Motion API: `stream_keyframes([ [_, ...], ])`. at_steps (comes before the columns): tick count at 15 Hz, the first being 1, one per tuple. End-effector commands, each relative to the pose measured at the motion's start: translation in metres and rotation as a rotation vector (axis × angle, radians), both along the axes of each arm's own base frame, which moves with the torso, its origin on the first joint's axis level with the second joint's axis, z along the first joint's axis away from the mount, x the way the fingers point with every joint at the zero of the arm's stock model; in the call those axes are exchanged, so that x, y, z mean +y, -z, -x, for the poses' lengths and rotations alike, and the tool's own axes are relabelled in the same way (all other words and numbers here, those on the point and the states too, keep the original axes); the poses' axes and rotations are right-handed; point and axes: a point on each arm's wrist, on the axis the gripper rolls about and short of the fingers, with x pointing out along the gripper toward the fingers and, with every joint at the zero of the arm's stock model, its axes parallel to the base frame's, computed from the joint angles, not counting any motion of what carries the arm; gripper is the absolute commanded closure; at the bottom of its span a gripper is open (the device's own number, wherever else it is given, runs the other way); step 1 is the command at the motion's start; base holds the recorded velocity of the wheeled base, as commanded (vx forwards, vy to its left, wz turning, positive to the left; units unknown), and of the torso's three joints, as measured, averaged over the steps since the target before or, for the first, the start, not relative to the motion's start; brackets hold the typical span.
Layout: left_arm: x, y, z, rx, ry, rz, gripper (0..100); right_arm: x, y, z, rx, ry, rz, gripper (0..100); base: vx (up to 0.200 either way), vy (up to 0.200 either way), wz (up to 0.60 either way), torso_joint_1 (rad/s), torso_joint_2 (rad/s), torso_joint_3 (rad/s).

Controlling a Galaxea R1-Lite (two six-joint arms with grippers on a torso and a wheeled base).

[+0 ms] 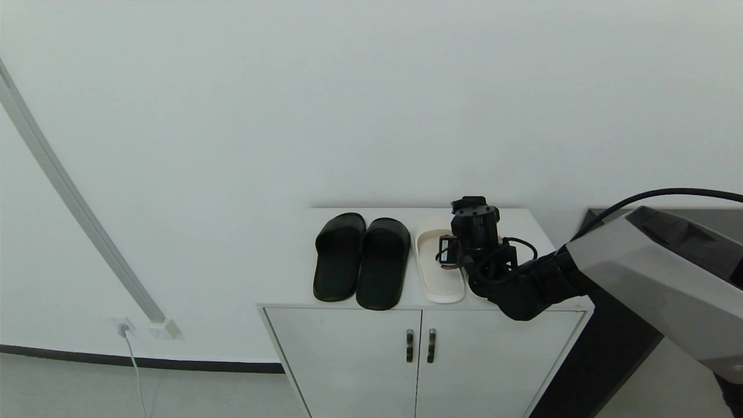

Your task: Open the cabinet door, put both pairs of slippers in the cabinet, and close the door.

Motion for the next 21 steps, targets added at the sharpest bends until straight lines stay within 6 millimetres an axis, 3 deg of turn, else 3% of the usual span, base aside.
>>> stream_keyframes([
  [1, 0.0, 0.0, 0.0, 0.001, 0.0, 0.0, 100, 0.0, 0.001, -0.001, -0.001, 0.002, -0.001, 100, 0.0, 0.0, 0.0, 0.0, 0.0, 0.0],
  [6, 0.0, 0.0, 0.0, 0.003, 0.0, 0.0, 100, -0.003, -0.013, 0.002, -0.023, 0.003, -0.014, 100, 0.0, 0.0, 0.0, 0.0, 0.0, 0.0],
  [8, 0.0, 0.0, 0.0, 0.001, 0.0, 0.0, 100, -0.01, -0.043, 0.02, -0.058, -0.007, -0.032, 100, 0.0, 0.0, 0.0, 0.0, 0.0, 0.0],
  [10, 0.0, 0.0, 0.0, 0.001, 0.0, 0.0, 100, -0.014, -0.063, 0.052, -0.067, -0.051, -0.008, 100, 0.0, 0.0, 0.0, 0.0, 0.0, 0.0],
  [11, 0.0, 0.0, 0.0, 0.001, 0.0, 0.0, 100, -0.017, -0.072, 0.079, -0.061, -0.109, -0.003, 100, 0.0, 0.0, 0.0, 0.0, 0.0, 0.0],
  [16, 0.0, 0.0, 0.0, 0.003, 0.0, -0.011, 100, -0.052, -0.09, 0.195, -0.019, -0.411, -0.017, 100, 0.0, 0.0, 0.0, 0.0, 0.0, 0.0],
  [17, 0.0, 0.0, 0.0, 0.002, 0.0, -0.012, 100, -0.056, -0.089, 0.201, -0.013, -0.434, -0.015, 100, 0.0, 0.0, 0.0, 0.0, 0.0, 0.0],
  [19, 0.0, 0.0, 0.0, 0.001, -0.003, -0.008, 100, -0.084, -0.087, 0.231, -0.011, -0.557, -0.004, 100, 0.0, 0.0, 0.0, 0.0, 0.0, 0.0],
  [21, 0.0, 0.0, 0.0, 0.001, -0.002, -0.003, 100, -0.091, -0.083, 0.24, 0.01, -0.641, -0.013, 100, 0.0, 0.0, 0.0, 0.0, 0.0, 0.0],
])
